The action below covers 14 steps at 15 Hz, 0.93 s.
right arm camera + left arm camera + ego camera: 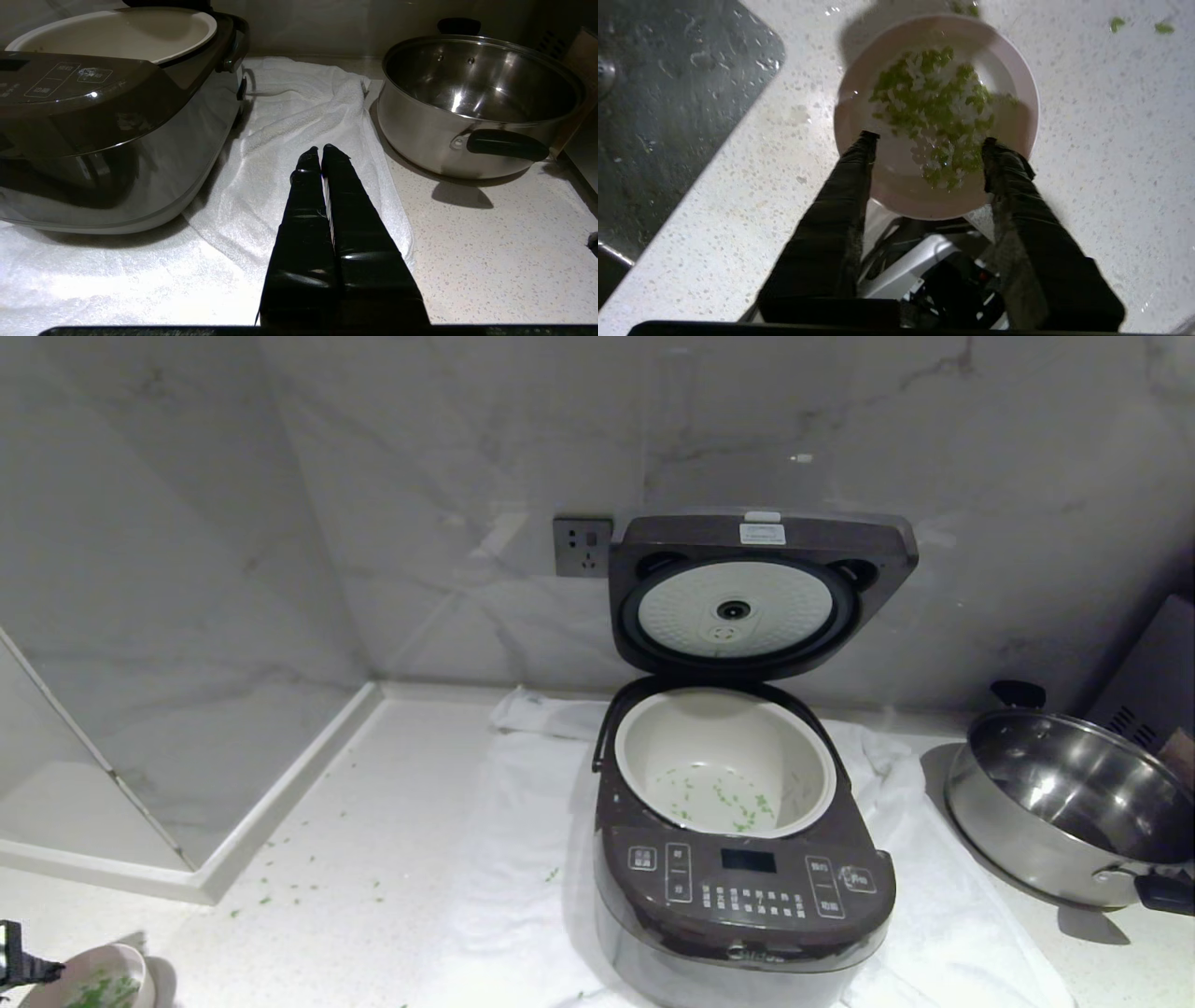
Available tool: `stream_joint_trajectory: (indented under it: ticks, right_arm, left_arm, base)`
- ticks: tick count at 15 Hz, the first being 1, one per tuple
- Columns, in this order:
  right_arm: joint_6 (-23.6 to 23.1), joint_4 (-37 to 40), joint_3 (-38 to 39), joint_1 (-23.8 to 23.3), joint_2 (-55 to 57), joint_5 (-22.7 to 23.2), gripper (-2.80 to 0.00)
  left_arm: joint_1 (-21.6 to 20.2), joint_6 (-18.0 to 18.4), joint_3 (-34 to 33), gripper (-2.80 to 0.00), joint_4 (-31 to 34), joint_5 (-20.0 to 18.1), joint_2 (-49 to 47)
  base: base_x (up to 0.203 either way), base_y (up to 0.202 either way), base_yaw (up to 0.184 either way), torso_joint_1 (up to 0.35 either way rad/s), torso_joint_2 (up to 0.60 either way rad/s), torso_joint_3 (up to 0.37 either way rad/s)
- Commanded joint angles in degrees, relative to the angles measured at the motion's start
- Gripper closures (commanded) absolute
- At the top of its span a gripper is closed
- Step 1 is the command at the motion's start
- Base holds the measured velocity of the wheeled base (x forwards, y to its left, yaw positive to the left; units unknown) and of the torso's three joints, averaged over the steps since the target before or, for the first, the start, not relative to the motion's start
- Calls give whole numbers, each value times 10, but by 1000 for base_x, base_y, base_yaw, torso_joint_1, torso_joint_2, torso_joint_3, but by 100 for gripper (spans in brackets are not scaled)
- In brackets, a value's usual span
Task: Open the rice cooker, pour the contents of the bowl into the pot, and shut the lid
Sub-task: Pick up the bowl on the table
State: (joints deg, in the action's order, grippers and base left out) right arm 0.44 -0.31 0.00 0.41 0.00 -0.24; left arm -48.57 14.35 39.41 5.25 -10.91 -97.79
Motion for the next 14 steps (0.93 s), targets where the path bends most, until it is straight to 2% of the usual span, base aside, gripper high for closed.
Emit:
stream_joint_trajectory:
  ticks: [1,8,12,14]
  right_arm:
    - [0,0,1,0,-1,0,0]
    - [0,0,1,0,-1,0,0]
    - [0,0,1,0,0,0,0]
    - [0,0,1,0,-1,0,0]
  left_arm:
    - [1,1,2,-280,1,-1,11]
    - [-39,28,24,-280,-2,9,-63]
    - [-38,29,35,-280,-7,19,-123]
    - [-34,27,29,-280,-66,28,-150]
  base:
    - [0,0,0,0,0,0]
    - [0,0,0,0,0,0]
    - [0,0,0,0,0,0]
    - [0,0,0,0,0,0]
